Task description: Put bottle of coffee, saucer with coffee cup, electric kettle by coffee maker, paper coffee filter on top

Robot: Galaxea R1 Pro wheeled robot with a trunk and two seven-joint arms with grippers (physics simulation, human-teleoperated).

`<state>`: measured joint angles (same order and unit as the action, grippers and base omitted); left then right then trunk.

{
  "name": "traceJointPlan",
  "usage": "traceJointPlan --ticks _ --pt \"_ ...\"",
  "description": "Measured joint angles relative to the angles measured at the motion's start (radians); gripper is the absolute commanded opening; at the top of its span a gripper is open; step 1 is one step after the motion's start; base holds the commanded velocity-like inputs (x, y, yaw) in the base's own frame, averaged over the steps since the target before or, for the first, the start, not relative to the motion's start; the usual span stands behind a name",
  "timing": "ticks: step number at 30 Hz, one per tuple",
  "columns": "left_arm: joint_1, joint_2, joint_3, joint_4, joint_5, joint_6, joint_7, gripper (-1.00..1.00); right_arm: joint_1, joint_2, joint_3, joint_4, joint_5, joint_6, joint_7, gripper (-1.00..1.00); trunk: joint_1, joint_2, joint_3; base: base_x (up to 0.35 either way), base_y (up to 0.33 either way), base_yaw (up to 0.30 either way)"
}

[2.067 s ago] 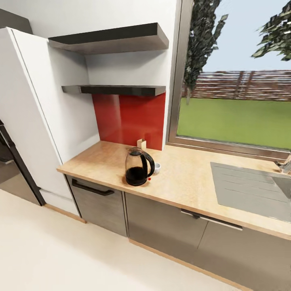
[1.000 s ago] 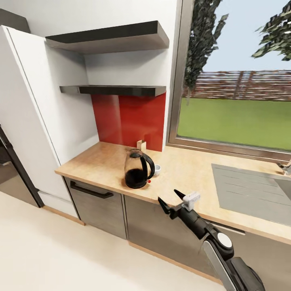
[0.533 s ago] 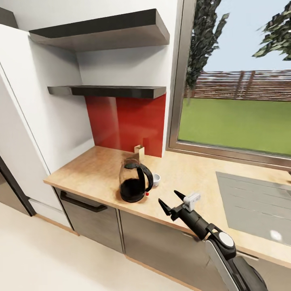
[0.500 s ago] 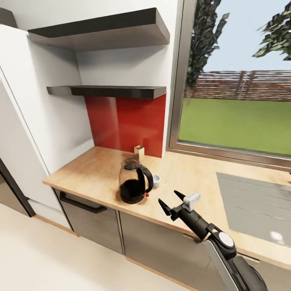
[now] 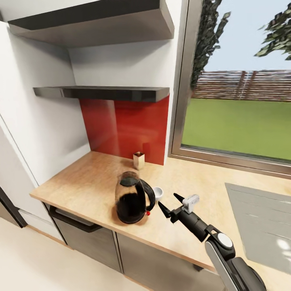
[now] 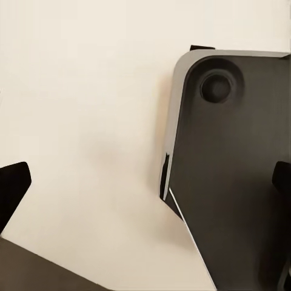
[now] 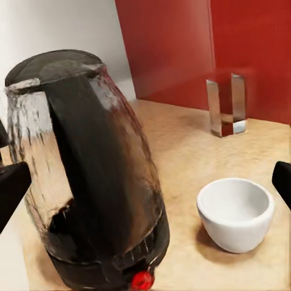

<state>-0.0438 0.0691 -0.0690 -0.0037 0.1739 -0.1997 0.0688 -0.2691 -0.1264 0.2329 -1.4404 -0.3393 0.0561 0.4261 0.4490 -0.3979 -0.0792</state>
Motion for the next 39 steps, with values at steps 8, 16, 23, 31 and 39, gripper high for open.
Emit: traceJointPlan --ticks 8,16,23,31,39 --pt "0.0 0.0 0.0 0.0 0.0 -0.001 0.0 1.0 0.0 0.001 0.004 0.041 0.0 -0.001 0.014 1.0 0.0 0.0 0.0 0.067 0.047 0.0" --pt "0.0 0.0 0.0 0.0 0.0 -0.001 0.0 1.0 0.0 0.003 0.005 0.049 0.0 -0.001 0.015 1.0 0.0 0.0 0.0 0.101 0.09 0.0" --pt "0.0 0.0 0.0 0.0 0.0 -0.001 0.0 1.0 0.0 0.004 0.039 0.079 0.0 -0.001 0.015 1.0 0.0 0.0 0.0 0.002 0.042 0.0" --pt "0.0 0.0 0.0 0.0 0.0 -0.001 0.001 1.0 0.0 0.004 0.053 0.08 0.0 -0.001 0.014 1.0 0.0 0.0 0.0 0.0 0.12 0.0" --pt "0.0 0.0 0.0 0.0 0.0 -0.001 0.0 1.0 0.0 0.004 0.053 0.08 0.0 -0.001 0.014 1.0 0.0 0.0 0.0 0.01 0.019 0.0"
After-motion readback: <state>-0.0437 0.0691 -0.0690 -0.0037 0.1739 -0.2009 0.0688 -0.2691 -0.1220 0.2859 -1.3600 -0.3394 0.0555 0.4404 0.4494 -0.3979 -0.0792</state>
